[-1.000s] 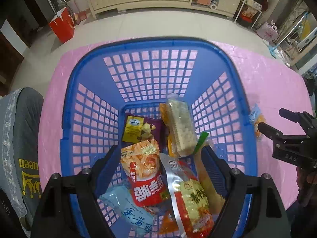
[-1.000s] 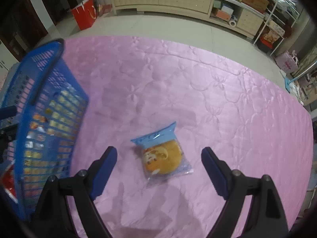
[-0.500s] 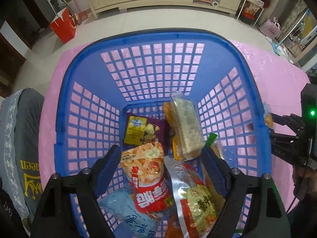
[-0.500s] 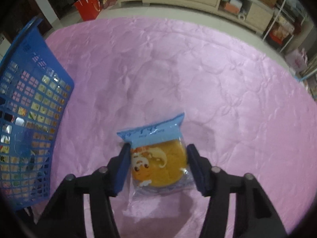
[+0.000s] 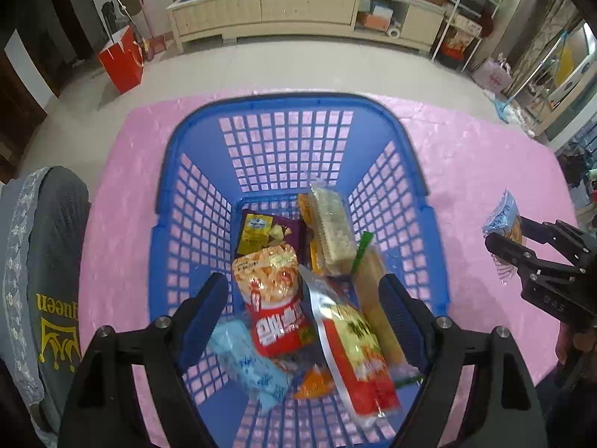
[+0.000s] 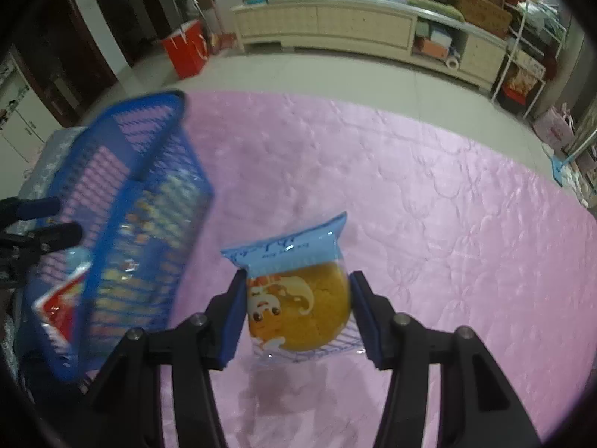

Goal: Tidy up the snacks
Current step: 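Carry the bun with the right tool over the basket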

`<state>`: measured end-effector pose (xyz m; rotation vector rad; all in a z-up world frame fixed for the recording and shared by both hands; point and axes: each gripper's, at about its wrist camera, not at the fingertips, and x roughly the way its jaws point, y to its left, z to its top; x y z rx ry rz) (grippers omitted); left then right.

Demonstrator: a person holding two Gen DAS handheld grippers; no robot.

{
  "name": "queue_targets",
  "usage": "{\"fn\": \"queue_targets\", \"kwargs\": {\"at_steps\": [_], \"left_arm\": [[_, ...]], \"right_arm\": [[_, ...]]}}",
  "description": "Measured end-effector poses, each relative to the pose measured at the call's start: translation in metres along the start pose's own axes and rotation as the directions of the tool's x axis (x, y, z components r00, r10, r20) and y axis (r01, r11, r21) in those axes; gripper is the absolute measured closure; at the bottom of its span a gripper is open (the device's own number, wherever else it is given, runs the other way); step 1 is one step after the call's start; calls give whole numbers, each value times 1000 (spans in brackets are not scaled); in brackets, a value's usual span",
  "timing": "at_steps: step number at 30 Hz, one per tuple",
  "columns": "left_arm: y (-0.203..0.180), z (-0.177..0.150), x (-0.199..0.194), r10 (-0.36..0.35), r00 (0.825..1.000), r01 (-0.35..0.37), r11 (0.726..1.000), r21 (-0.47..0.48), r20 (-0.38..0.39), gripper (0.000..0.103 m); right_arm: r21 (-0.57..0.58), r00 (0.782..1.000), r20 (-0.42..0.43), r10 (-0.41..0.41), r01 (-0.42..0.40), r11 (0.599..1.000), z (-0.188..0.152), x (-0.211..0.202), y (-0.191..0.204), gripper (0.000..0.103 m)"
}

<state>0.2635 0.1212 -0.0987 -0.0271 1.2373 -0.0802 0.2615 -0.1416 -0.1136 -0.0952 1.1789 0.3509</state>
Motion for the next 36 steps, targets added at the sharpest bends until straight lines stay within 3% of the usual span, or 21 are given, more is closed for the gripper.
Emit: {"fn": "queue_targets", "kwargs": {"at_steps": [7, 16, 24, 36], "left_arm": [[10, -21, -42, -28, 997, 28, 1000, 1, 69, 22], [37, -42, -75, -52, 988, 55, 998, -20, 145, 22], [67, -50, -78, -37, 986, 46, 998, -52, 165, 22], [105, -42, -64, -35, 984, 54, 993, -103, 175, 22]], "right_arm": [[-7, 997, 70, 27, -27, 1000, 0, -59, 35, 45], [-28, 989, 125, 80, -77, 997, 9, -86, 73, 45], [-81, 985, 131, 116, -106, 991, 20, -83, 119, 45], [-109, 987, 75, 145, -136, 985, 38, -38, 157, 45]]}}
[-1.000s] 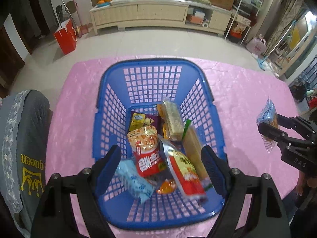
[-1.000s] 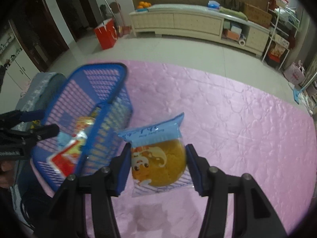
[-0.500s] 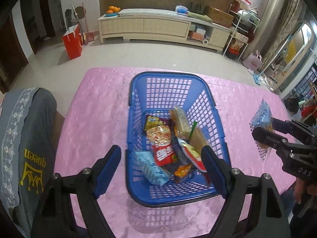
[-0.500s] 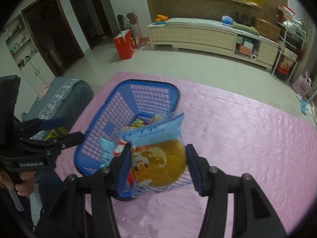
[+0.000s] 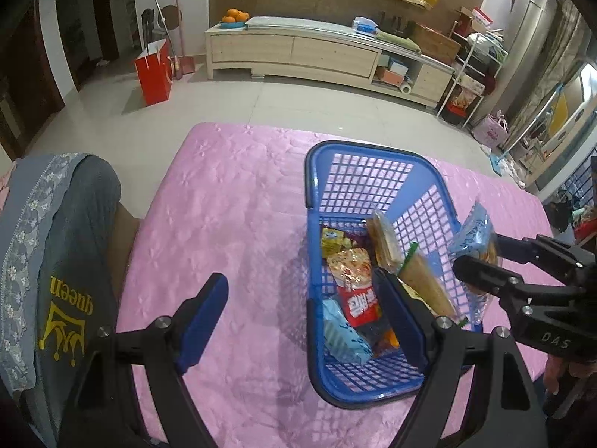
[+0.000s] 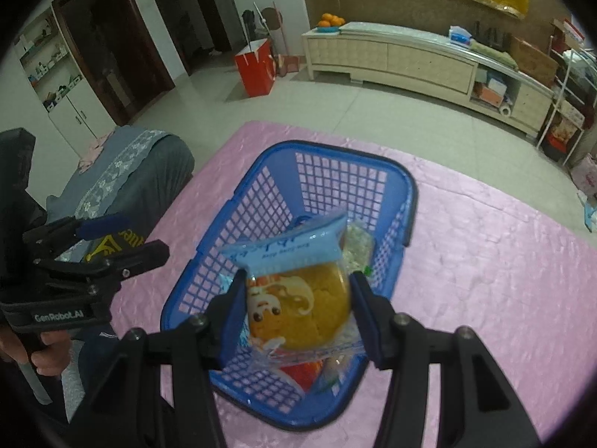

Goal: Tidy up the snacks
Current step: 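Carry the bun with the right tool over the basket, then lower the bun into the basket and open the right tool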

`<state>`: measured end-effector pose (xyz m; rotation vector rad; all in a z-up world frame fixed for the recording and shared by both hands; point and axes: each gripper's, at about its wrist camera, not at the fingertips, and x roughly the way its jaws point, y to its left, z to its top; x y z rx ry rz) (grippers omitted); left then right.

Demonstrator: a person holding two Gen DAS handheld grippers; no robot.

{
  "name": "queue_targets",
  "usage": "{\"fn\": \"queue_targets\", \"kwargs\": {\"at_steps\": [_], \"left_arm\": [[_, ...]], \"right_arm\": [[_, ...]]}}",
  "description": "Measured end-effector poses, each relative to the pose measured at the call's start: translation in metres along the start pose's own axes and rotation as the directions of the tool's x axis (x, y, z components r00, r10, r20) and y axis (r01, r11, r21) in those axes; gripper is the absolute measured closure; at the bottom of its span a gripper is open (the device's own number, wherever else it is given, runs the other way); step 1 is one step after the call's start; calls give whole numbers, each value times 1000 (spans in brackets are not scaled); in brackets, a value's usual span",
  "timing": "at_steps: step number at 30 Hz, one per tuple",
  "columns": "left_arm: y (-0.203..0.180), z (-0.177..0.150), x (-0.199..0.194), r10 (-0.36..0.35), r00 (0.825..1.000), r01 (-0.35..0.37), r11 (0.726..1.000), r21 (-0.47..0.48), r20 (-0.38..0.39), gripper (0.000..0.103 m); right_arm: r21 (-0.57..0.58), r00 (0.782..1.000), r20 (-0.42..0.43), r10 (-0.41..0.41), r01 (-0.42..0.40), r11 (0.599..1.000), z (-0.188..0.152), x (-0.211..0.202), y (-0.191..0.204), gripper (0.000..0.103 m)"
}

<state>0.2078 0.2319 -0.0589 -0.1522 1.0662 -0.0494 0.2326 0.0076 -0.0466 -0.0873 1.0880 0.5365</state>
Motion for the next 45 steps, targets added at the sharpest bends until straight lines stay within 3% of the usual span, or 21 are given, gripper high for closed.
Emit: {"fn": "queue_targets", "kwargs": {"at_steps": [14, 28, 30, 31, 33, 35, 39, 45], "left_arm": [[10, 23, 46, -7, 1000, 6, 996, 84, 3, 22], [26, 32, 61, 7, 1000, -6, 999, 47, -7, 22], [27, 31, 58, 13, 1000, -13, 999, 48, -1, 22], [27, 31, 57, 16, 1000, -16, 999, 48, 3, 22], [28, 29, 54, 13, 1000, -14, 999, 47, 11, 22], [29, 27, 52, 19, 1000, -19, 999, 43, 18, 22], [27, 20, 43, 19, 999, -21, 999, 36, 38, 22], [15, -2, 12, 9, 995, -13, 999, 33, 97, 22]], "right_arm": [[9, 996, -85, -10, 10, 1000, 23, 66, -7, 45], [4, 989, -144, -15, 16, 1000, 35, 102, -7, 45], [-11, 987, -150, -51, 50, 999, 36, 105, -6, 43], [-14, 986, -156, -62, 60, 998, 36, 107, -7, 37], [-23, 987, -155, -47, 44, 999, 34, 106, -5, 32], [-35, 989, -141, -45, 41, 999, 33, 100, -3, 16], [-66, 992, -80, -94, 89, 994, 29, 78, 0, 15], [-15, 997, -2, -76, 76, 997, 16, 28, -9, 15]]}}
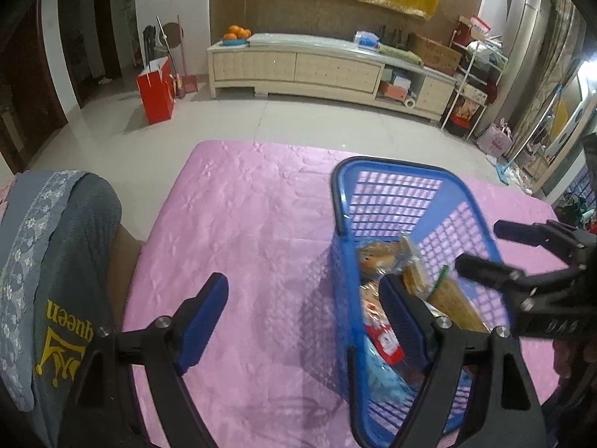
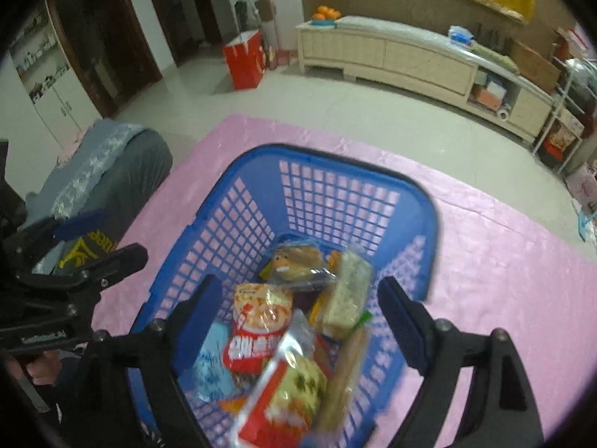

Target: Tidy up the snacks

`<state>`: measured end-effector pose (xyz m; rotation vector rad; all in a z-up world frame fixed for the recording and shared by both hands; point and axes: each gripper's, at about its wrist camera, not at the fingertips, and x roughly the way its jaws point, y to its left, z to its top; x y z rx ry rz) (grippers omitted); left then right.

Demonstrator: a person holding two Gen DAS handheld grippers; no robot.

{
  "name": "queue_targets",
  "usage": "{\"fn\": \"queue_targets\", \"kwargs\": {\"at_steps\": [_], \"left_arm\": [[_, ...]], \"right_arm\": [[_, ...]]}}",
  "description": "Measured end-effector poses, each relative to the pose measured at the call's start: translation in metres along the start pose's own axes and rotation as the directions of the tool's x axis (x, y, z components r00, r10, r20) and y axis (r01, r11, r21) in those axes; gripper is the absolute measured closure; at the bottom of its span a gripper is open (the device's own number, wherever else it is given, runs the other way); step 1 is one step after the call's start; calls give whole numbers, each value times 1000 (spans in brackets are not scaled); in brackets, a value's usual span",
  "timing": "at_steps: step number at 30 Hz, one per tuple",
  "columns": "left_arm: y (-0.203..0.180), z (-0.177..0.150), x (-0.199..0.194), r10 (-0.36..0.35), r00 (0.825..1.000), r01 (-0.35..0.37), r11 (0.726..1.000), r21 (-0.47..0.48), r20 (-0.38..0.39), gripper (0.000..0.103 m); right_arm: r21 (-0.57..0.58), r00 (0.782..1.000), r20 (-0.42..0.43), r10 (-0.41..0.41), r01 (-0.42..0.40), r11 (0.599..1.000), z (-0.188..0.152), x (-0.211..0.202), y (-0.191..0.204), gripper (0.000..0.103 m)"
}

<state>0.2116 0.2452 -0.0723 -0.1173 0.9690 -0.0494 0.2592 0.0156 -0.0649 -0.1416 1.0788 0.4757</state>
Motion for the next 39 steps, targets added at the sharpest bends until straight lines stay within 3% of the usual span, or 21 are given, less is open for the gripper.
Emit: {"fn": "queue_targets", "kwargs": {"at_steps": [6, 9, 16, 19, 21, 23, 29, 34, 39], "left_arm": [[-20, -25, -37, -36, 996, 37, 999, -20, 82, 22], [-31, -47, -60, -26, 986, 31, 999, -28, 164, 22], [-61, -99, -95, 9, 961, 0, 999, -33, 278, 18], [-68, -115, -106, 14, 952, 0, 999, -45, 305, 12], [-74, -123, -117, 9, 944, 0, 1000, -27, 329, 0], [-82, -127, -127, 13, 935, -12, 1000, -5, 354, 0], [-101, -143, -166, 4, 904, -18, 999, 29, 427, 0], [-113, -154, -186, -13, 889, -15, 998, 59, 457, 0], [-123, -161, -195, -25, 887, -14, 997, 81, 460, 0]], "right_arm": [[34, 995, 94, -24, 21, 999, -38, -52, -9, 15], [65, 990, 133, -49, 41, 997, -61, -72, -10, 15], [110, 967, 238, -96, 72, 991, -110, -108, -6, 15], [167, 948, 288, -132, 86, 982, -128, -120, -7, 14], [182, 937, 310, -163, 110, 977, -140, -129, -5, 10], [182, 921, 338, -195, 140, 973, -150, -140, 0, 1], [195, 857, 428, -287, 223, 955, -172, -178, 13, 0], [167, 836, 470, -282, 229, 959, -187, -203, 29, 0], [165, 810, 501, -305, 257, 952, -196, -223, 33, 0]]}}
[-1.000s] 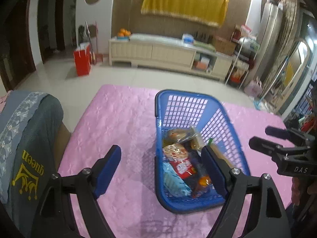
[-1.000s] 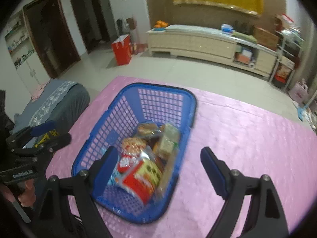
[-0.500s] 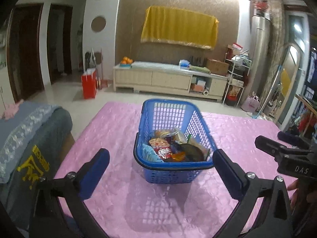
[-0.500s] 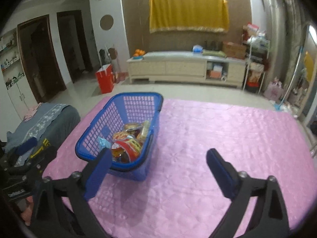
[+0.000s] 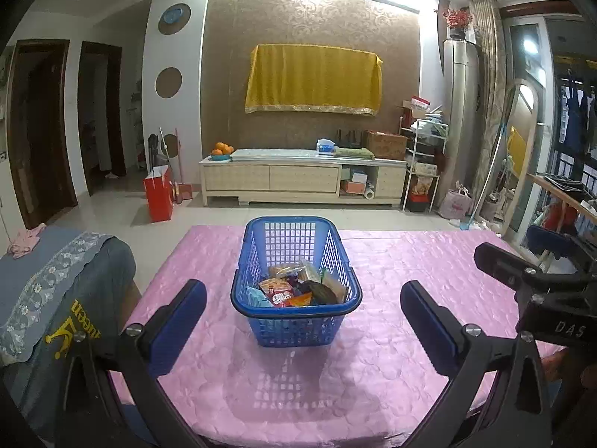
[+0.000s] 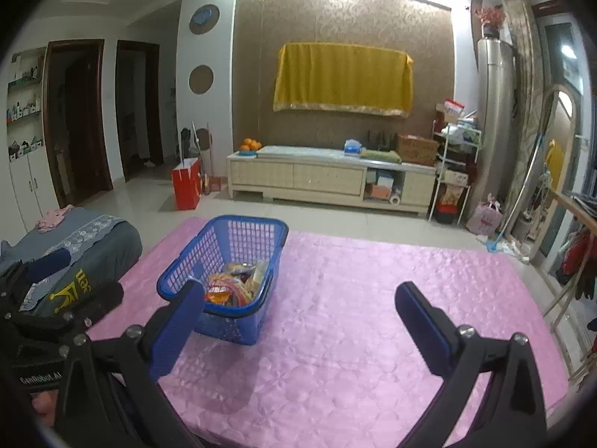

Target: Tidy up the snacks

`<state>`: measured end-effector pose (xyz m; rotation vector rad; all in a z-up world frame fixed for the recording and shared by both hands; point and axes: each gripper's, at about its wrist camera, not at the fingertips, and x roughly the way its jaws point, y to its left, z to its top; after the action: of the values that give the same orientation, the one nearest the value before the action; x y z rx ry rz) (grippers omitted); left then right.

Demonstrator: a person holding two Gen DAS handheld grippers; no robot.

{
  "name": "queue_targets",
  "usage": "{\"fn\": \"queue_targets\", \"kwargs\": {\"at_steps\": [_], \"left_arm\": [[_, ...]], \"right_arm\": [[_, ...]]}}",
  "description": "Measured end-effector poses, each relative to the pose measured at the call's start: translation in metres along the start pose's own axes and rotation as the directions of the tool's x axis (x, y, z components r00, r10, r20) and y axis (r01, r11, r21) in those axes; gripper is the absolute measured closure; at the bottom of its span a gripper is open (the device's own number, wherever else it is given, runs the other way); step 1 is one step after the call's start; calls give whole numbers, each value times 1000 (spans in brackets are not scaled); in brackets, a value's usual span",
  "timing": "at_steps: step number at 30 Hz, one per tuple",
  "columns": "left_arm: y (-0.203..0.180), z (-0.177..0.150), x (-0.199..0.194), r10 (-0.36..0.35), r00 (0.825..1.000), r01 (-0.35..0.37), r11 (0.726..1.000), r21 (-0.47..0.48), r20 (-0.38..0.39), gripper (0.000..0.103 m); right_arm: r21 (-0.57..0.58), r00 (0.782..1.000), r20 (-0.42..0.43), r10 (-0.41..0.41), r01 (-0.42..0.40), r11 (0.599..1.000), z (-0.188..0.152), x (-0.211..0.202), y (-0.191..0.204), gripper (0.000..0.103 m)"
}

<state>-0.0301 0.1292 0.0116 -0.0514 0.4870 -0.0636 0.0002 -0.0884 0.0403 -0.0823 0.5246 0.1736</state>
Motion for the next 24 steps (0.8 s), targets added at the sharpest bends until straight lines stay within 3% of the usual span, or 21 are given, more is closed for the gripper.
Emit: {"fn": "queue_targets", "kwargs": {"at_steps": [11, 24], "left_arm": [[-11, -1, -8, 4, 1000, -4, 1000, 7, 11, 0], [-17, -1, -10, 16, 1000, -16, 1000, 19, 9, 0]], "right_arm": [[45, 999, 2, 46, -46, 998, -12, -12, -7, 0], [40, 999, 4, 32, -32, 999, -13, -20, -7, 0]]}}
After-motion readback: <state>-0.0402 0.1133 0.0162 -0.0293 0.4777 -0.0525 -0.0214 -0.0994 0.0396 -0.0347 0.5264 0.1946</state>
